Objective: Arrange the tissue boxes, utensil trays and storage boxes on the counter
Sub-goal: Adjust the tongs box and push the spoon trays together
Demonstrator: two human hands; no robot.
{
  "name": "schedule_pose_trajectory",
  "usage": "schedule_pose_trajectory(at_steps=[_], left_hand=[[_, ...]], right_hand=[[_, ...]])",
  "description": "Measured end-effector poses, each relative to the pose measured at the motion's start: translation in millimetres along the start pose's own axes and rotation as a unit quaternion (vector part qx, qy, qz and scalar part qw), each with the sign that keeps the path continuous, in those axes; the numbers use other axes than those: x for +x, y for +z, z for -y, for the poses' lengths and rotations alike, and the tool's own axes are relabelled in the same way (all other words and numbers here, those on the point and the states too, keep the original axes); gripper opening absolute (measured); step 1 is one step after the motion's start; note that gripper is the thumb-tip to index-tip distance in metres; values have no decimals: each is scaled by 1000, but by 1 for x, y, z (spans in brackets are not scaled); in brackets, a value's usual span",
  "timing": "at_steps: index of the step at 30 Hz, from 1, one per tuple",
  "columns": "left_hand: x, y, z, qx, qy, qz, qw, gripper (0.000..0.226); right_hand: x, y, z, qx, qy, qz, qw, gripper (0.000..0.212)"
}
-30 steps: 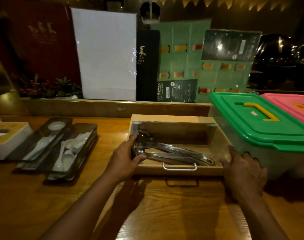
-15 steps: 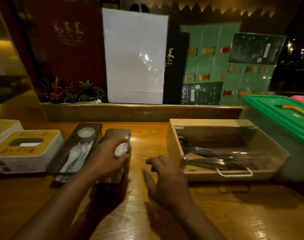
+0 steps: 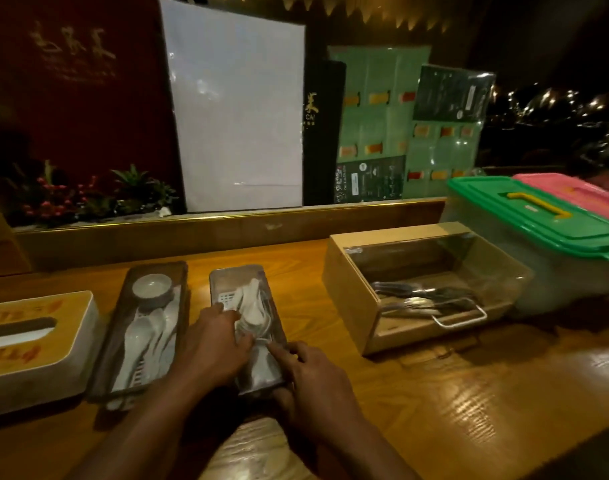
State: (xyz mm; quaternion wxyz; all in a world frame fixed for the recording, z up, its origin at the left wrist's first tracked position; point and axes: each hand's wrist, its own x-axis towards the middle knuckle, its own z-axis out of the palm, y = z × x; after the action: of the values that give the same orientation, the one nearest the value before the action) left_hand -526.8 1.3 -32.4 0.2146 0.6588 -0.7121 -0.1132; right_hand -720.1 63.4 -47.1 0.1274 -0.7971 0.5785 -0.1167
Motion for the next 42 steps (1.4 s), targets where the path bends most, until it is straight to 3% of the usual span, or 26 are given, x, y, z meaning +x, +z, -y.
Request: schedule_pose_trajectory(at_steps=[6,11,24,42], left_hand=[[6,20,-31,-137,-23,-31,990,59],[13,41,-51,-299,-75,41,950,73],[34,70,-77,-322,-78,64,941,78],[46,73,-77,-338,-83,83,934,67]], right_hand=[[-22,-18,-37,-2,64,-18,998,72],[-36,-27,-64,1,92,-42,995,72],[-39,-35,-96,-6,129,-71,989,74],[-39,-35,-94,8,131,-62,989,76]])
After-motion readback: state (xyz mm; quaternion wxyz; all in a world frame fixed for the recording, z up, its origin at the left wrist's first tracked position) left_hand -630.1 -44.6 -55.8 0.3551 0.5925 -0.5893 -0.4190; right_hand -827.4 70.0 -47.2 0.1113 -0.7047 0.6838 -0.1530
